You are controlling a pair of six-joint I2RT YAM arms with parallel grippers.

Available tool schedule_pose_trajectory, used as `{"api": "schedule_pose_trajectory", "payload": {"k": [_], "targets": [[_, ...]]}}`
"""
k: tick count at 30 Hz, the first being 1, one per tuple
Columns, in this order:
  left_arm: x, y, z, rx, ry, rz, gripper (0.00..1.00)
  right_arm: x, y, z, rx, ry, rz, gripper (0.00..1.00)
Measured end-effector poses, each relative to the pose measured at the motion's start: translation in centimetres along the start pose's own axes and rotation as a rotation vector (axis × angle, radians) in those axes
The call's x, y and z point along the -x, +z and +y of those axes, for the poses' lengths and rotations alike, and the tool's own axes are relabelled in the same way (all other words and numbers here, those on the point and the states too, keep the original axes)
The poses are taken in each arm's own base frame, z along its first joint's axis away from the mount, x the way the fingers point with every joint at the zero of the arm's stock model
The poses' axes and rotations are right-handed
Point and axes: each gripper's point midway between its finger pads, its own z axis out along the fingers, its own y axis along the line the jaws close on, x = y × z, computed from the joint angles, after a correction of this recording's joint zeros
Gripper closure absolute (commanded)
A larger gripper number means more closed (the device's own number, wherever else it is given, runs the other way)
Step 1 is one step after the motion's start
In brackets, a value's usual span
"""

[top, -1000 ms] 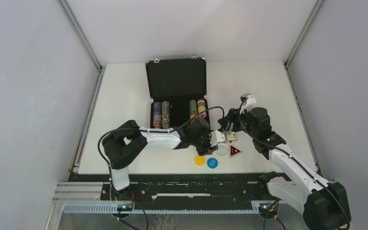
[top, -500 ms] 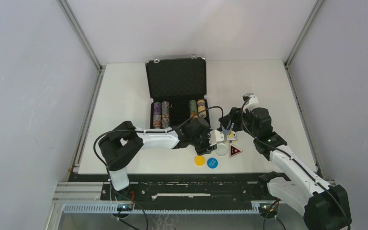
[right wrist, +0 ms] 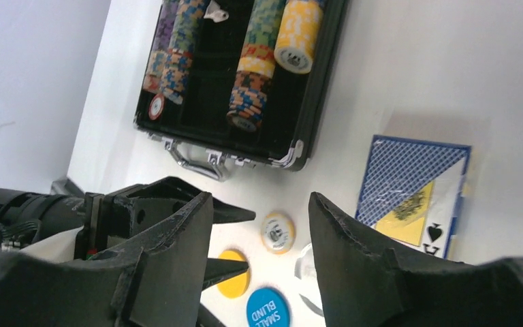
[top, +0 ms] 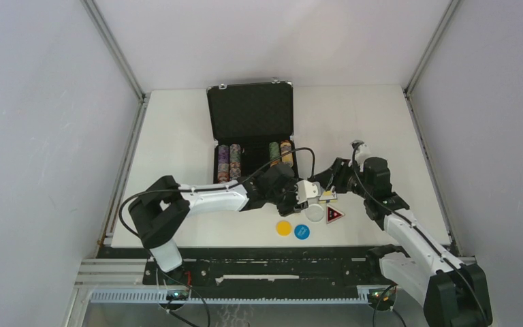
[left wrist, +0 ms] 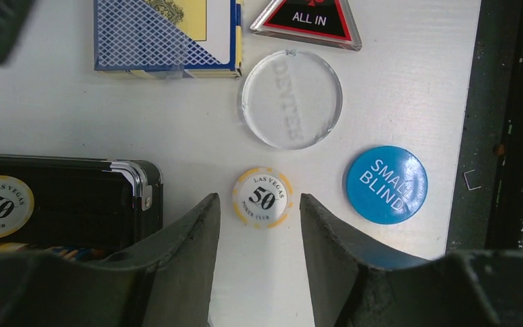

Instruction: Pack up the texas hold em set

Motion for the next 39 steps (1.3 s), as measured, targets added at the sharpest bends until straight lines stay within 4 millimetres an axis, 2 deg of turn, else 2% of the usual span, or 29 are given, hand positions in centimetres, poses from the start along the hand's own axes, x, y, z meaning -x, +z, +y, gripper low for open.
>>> {"api": "schedule_pose_trajectory", "payload": {"k": [6,13,14,15,16,18,20,22,25,26,31,36,39], "targets": [[0.1,-0.4,0.3,0.017,0.010,0.002,0.46,-1.9,0.4,0.8,0.081,0.052,0.085,0.39],[0.2,-0.9,1.2,0.068,0.008,0.012,0.44,-3.2,0.5,1.0,0.088,0.028,0.122,0.36],[0.4,-1.2,1.4,0.081,0.002,0.004,0.41,-3.6,0.7,1.0,0.079,0.013,0.132,0.36],[0.7,-1.6,1.6,0.095,-0.005,-0.009,0.33,-4.2,0.8,1.1,0.070,-0.003,0.146,0.36],[1.3,-2.2,1.9,0.116,-0.013,-0.035,0.22,-4.7,0.9,1.1,0.059,-0.021,0.161,0.38],[2.3,-4.0,2.5,0.168,-0.039,-0.100,0.19,-6.1,1.2,1.1,0.024,-0.060,0.199,0.42],[3.1,-6.6,4.2,0.257,-0.091,-0.174,0.15,-7.0,1.4,0.9,-0.009,-0.087,0.227,0.46],[3.8,-9.2,6.0,0.353,-0.145,-0.243,0.02,-7.7,1.6,0.5,-0.050,-0.107,0.250,0.51],[4.2,-12.8,8.5,0.509,-0.230,-0.326,0.00,-8.2,1.7,-0.1,-0.118,-0.137,0.261,0.55],[4.2,-13.8,9.1,0.555,-0.259,-0.349,0.00,-8.2,1.6,-0.3,-0.144,-0.148,0.257,0.54],[3.3,-17.1,10.4,0.716,-0.416,-0.423,0.00,-6.9,0.8,-2.3,-0.304,-0.173,0.201,0.35],[0.9,-18.2,11.5,0.812,-0.548,-0.430,0.00,-4.8,-0.6,-4.5,-0.468,-0.179,0.131,0.22],[0.5,-18.5,11.9,0.834,-0.587,-0.435,0.00,-4.0,-1.0,-5.5,-0.520,-0.171,0.109,0.19]]}}
